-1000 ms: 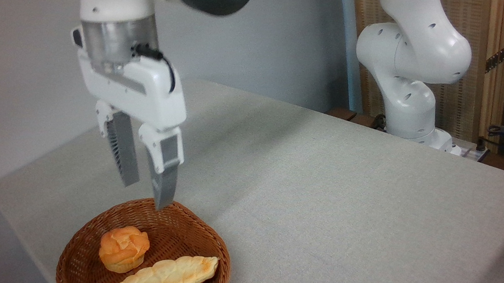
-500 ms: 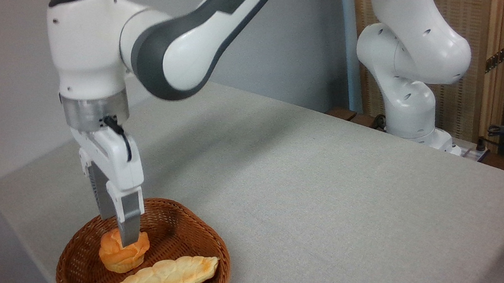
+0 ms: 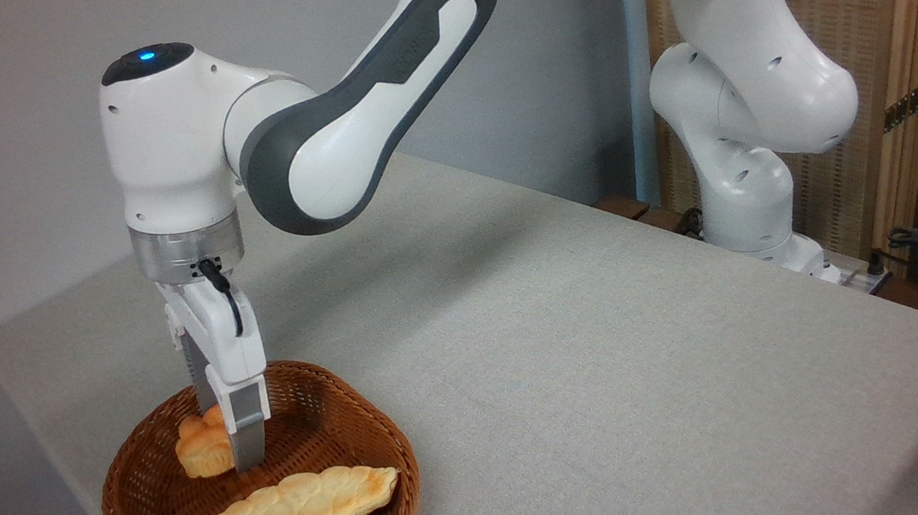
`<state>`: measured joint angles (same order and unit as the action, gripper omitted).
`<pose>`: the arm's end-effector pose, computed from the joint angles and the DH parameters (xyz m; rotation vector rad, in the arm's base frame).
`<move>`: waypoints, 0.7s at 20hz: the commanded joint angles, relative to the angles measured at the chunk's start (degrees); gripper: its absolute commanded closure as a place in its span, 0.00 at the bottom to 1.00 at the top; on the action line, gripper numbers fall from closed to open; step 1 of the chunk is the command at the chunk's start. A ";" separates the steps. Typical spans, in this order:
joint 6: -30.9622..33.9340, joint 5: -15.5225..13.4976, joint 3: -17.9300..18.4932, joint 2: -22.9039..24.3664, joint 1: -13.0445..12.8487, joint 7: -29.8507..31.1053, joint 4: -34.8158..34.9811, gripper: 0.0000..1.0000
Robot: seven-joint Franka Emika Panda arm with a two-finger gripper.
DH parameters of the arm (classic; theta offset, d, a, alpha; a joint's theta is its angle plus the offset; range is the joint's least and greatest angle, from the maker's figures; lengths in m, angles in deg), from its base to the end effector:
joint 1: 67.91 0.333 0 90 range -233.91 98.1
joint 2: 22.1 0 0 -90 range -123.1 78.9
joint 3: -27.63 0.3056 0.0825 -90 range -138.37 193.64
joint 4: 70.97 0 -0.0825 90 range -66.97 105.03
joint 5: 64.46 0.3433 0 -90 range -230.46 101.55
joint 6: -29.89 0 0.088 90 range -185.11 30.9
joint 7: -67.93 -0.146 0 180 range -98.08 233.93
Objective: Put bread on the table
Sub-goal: 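Close the gripper on the round orange bun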
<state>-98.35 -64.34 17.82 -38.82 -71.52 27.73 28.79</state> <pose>0.6113 -0.1378 0.4002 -2.7925 1.3918 -0.3359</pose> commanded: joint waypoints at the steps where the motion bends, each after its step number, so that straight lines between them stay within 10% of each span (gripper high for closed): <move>1: -1.13 0.68 -0.48 0.20 0.18 0.82 0.79 0.57; 3: -1.13 0.59 -0.48 0.28 0.09 0.82 0.79 0.73; 14: -1.04 0.50 -0.48 0.46 0.09 0.82 0.79 0.76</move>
<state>-98.37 -64.34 17.40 -38.80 -71.52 27.74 28.85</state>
